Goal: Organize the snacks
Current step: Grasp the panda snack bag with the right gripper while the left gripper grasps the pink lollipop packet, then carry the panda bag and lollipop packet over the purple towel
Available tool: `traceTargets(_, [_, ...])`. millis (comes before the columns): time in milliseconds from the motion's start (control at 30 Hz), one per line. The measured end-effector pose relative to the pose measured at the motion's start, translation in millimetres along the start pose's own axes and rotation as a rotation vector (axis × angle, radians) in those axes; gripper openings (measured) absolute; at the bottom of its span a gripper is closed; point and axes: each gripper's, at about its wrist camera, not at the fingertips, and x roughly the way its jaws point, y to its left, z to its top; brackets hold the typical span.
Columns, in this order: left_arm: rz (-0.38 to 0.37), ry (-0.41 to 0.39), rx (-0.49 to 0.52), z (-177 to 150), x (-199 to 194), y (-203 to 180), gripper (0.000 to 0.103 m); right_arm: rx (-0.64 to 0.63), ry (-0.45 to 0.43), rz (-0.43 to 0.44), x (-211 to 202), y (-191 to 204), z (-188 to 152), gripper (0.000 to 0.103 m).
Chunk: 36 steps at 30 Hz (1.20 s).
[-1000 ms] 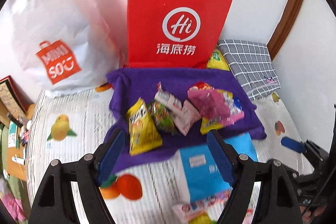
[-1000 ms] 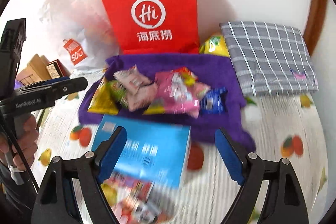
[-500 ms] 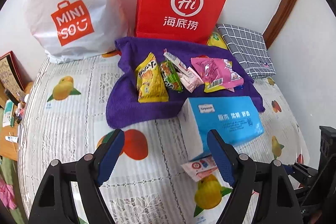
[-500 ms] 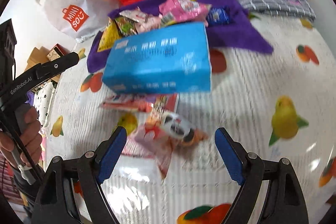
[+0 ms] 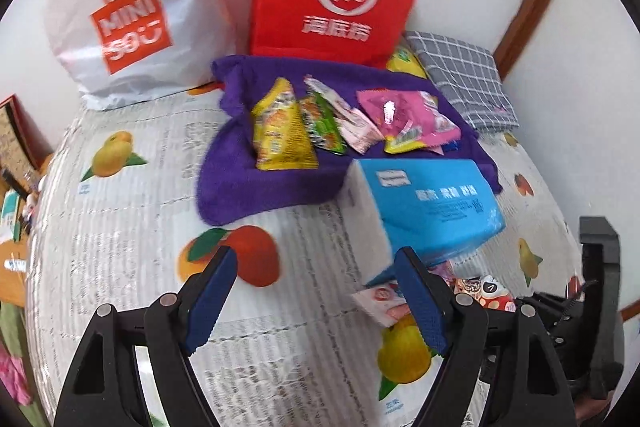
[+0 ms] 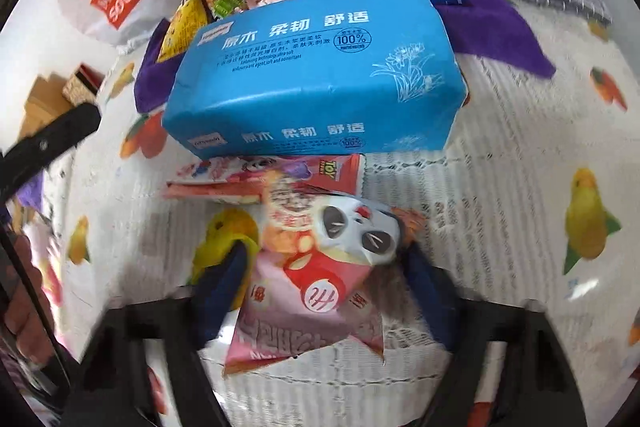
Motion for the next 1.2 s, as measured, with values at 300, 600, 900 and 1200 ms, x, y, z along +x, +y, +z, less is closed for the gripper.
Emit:
traceTargets(300, [-0.032, 0.077, 0.114, -15.4, 41.7, -40.1, 0.079, -0.003, -0.104, -0.004, -28.7, -53.5, -23.7, 0.054])
traceTargets(600, [-0.130, 0.156, 0.201, -37.9, 49.2, -78.3, 0.077, 0.112, -0.138, 0.006, -41.7, -116.2, -31.6, 0.054])
traceTargets(900, [-0.114, 0.194, 0.266, -43.2, 63.5, -114.8, 0.062, 0.163, -0.161, 0.029, -49.1, -148.4, -43.0, 0.054])
traceTargets(1200, [-0.047, 0.169, 0.329, -53.0, 59.6, -133.7, 0.022, 0.140, -0.179, 0.014, -54.0, -151.5, -50.9, 0.054])
